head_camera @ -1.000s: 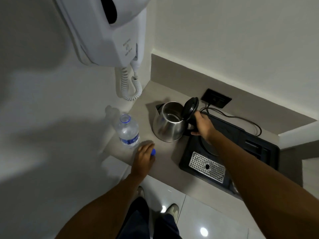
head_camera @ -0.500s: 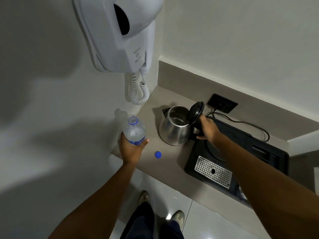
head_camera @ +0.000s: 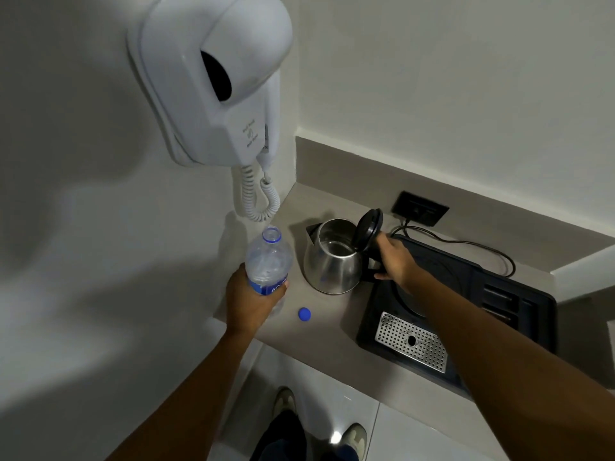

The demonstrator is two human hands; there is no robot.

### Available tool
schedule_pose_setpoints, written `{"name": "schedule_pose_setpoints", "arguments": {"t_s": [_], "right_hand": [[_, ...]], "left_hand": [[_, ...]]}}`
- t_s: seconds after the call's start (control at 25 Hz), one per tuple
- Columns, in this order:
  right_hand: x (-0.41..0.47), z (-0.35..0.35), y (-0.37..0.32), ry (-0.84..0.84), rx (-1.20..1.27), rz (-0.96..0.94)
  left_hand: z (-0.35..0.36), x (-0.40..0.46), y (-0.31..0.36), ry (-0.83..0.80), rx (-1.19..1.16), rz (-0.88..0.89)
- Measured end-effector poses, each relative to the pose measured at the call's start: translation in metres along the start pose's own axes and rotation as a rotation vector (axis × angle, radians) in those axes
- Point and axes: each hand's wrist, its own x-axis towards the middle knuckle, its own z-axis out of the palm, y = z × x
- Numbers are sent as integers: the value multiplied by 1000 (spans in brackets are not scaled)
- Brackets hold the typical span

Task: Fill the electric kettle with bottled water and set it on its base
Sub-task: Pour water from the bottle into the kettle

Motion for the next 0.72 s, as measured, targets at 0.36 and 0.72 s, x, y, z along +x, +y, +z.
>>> {"name": "schedule_pose_setpoints", "arguments": {"t_s": [0.36,0.72], "right_hand": [[-7,0,-3,21,-12,-13],[-6,-2,-4,52,-51,-9]], "left_hand": [[-23,15,61,-595,374,94],[-23,23,86,-746,531,-32]]}}
